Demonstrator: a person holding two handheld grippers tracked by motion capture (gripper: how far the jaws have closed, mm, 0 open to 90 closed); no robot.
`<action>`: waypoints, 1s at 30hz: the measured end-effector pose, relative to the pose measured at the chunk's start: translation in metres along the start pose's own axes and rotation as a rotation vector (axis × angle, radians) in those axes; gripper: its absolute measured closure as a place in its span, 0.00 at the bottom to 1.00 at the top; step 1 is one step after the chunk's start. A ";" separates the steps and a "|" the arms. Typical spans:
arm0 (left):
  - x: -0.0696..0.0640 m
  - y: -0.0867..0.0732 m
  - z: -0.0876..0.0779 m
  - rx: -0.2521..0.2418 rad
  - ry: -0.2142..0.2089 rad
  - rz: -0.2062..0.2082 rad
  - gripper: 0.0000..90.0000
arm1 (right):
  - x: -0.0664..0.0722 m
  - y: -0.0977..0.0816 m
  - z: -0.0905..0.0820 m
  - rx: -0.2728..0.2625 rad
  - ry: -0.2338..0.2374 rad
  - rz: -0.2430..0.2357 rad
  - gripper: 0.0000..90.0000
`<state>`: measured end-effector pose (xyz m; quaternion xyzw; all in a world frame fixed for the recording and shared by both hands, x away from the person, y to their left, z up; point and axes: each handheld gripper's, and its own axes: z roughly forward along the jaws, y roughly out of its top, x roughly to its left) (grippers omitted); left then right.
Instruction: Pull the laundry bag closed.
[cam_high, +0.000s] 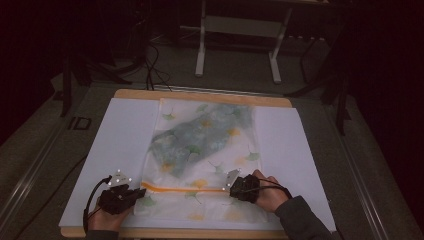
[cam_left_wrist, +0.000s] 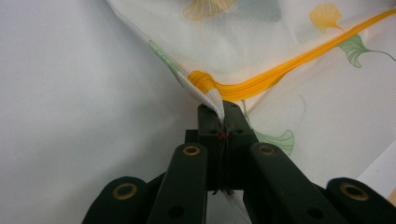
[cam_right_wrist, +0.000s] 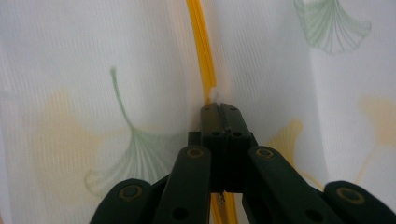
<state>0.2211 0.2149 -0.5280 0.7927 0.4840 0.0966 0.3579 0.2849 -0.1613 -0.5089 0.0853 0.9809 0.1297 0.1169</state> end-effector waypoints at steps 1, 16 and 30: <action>0.000 0.000 0.000 0.000 0.001 0.000 0.98 | 0.000 -0.002 0.000 -0.002 0.000 0.002 1.00; 0.000 0.000 0.000 0.002 0.001 0.000 0.98 | 0.000 -0.030 -0.009 0.016 -0.028 0.033 1.00; 0.001 -0.002 0.001 0.008 -0.008 -0.008 0.98 | -0.001 -0.065 -0.025 0.026 -0.065 0.092 1.00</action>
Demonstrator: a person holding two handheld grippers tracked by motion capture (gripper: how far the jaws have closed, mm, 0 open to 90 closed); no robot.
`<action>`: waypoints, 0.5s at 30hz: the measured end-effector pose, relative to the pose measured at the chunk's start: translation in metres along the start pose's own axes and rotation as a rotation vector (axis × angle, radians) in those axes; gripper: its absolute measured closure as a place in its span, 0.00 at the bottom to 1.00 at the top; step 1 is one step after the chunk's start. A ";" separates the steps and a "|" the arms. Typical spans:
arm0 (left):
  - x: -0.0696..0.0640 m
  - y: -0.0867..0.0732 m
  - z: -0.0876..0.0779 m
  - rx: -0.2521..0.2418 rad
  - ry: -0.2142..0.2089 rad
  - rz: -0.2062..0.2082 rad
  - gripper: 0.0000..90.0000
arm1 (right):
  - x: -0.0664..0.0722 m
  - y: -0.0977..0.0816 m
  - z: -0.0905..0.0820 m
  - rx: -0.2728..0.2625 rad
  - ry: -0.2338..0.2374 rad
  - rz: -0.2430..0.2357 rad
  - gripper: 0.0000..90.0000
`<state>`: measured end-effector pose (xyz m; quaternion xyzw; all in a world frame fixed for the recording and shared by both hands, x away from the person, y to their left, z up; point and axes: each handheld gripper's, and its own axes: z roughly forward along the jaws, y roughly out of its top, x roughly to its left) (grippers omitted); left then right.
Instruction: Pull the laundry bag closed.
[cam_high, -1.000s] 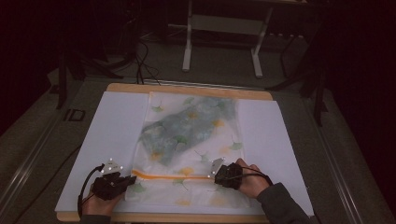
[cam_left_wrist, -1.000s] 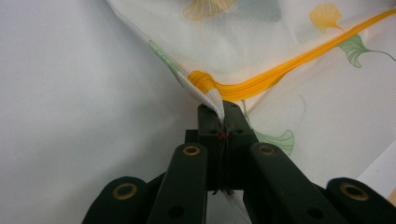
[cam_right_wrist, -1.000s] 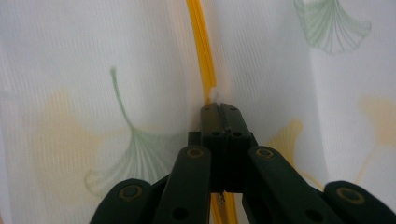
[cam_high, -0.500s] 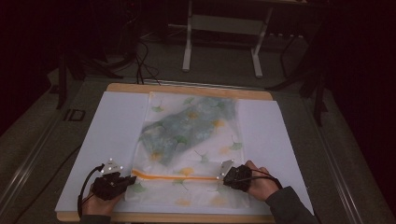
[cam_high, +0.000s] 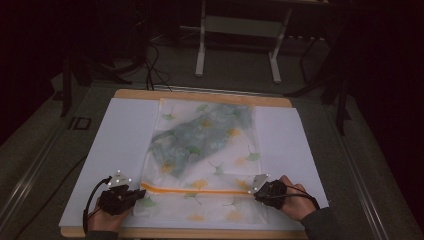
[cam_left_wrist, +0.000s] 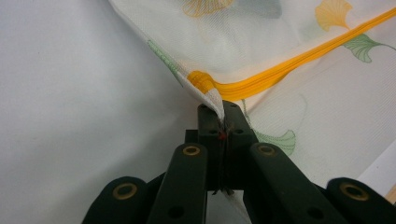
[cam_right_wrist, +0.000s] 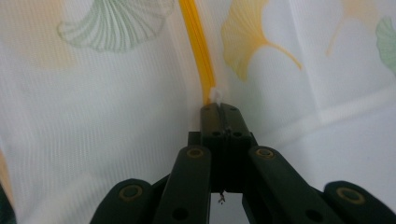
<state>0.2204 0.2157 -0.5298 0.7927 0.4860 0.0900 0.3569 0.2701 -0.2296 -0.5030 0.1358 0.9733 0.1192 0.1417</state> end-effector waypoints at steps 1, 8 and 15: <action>0.000 0.000 0.000 0.002 0.000 0.000 0.98 | -0.001 -0.003 -0.001 -0.001 -0.003 0.006 1.00; 0.000 -0.001 0.002 0.013 -0.005 -0.005 0.98 | -0.001 -0.015 -0.004 -0.031 0.014 0.049 1.00; 0.005 -0.006 -0.004 -0.017 -0.023 -0.011 0.80 | -0.005 -0.024 -0.005 -0.086 0.050 0.097 0.75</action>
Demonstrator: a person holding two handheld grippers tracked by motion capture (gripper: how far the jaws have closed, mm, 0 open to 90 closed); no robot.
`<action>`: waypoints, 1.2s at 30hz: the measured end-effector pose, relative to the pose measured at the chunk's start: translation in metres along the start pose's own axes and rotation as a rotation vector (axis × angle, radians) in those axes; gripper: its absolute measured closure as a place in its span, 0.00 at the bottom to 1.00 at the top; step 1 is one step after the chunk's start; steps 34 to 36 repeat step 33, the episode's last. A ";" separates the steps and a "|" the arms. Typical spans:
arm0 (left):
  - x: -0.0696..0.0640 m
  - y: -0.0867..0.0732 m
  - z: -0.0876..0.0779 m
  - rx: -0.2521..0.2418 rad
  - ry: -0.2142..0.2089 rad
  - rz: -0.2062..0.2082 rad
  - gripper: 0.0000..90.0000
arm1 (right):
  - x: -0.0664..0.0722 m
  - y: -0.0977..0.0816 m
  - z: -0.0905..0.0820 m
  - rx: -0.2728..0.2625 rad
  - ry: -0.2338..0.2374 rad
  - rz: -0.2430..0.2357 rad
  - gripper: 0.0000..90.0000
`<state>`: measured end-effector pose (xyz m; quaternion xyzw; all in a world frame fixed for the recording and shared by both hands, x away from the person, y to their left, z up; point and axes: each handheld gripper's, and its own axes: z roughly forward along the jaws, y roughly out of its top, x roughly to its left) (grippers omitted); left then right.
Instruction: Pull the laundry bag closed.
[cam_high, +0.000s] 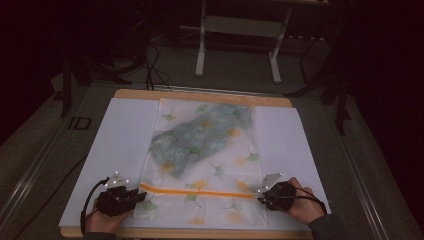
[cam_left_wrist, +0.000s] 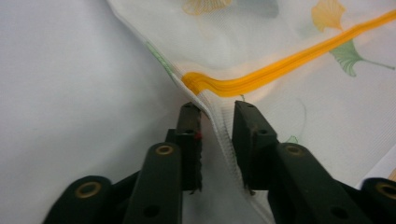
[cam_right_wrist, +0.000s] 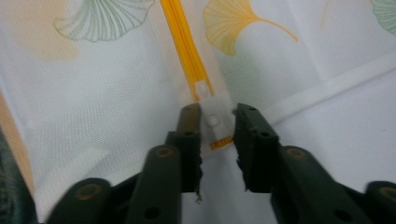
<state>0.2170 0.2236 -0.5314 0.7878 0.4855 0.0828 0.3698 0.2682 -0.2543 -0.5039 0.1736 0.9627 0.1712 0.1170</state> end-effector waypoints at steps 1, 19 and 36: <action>0.001 0.000 -0.001 -0.004 0.002 -0.003 0.78 | -0.001 -0.001 -0.001 -0.012 0.013 0.015 0.73; 0.008 -0.003 -0.010 -0.103 0.134 -0.023 0.68 | -0.020 -0.014 0.008 -0.217 -0.004 0.329 0.57; 0.032 -0.001 0.003 -0.097 0.408 -0.125 0.53 | -0.031 -0.045 0.024 -0.323 -0.236 0.622 0.47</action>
